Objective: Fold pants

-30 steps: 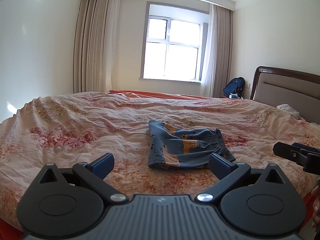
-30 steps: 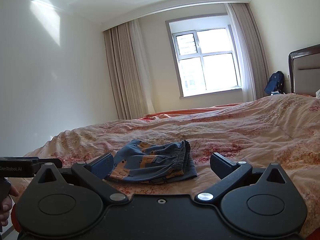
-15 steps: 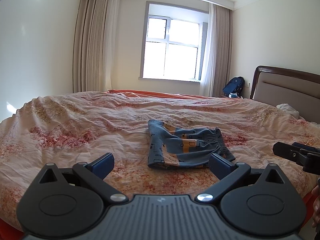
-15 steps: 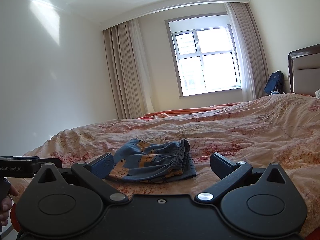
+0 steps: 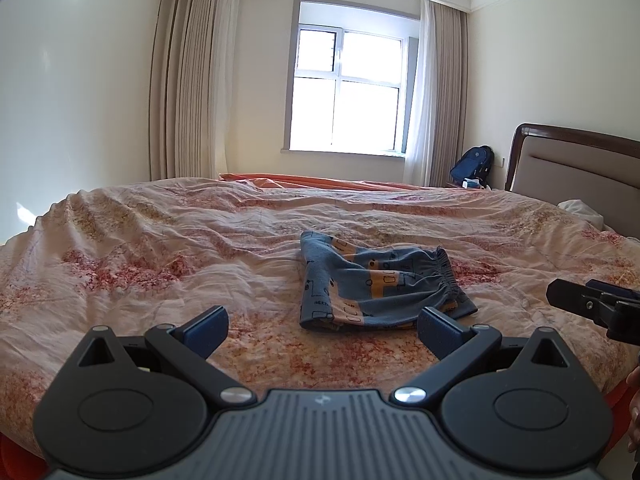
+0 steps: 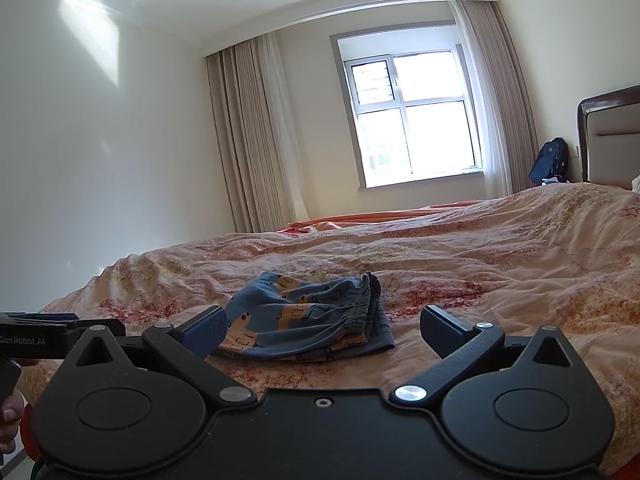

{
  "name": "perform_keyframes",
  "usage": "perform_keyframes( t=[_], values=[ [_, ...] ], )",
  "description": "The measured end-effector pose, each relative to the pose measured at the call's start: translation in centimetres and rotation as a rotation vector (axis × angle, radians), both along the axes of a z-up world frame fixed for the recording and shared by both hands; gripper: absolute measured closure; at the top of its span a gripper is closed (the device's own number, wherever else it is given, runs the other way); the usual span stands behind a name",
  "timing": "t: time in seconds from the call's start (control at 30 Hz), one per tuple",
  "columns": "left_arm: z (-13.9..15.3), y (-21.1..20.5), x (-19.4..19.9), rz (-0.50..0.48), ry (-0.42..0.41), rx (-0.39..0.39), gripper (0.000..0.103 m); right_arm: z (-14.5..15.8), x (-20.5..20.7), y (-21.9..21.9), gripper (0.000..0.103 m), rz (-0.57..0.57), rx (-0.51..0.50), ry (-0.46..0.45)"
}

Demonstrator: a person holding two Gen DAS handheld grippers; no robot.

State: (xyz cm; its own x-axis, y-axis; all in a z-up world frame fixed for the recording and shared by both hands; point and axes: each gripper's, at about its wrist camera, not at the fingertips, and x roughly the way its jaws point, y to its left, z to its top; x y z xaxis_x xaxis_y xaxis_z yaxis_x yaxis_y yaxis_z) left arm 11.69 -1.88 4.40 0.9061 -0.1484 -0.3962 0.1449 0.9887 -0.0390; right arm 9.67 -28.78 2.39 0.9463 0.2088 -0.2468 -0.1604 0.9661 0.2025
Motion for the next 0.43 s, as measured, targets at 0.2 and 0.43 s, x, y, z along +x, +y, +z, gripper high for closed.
perform_keyframes(
  t=[0.2,0.43],
  values=[
    [-0.5,-0.2,0.5,0.027,-0.020,0.039,0.000,-0.6,0.9,0.3,0.000,0.011,-0.004,0.023],
    [-1.6,-0.1,2.1,0.023,0.026,0.041,0.000,-1.9,2.4,0.3,0.000,0.013,-0.002,0.066]
  ],
)
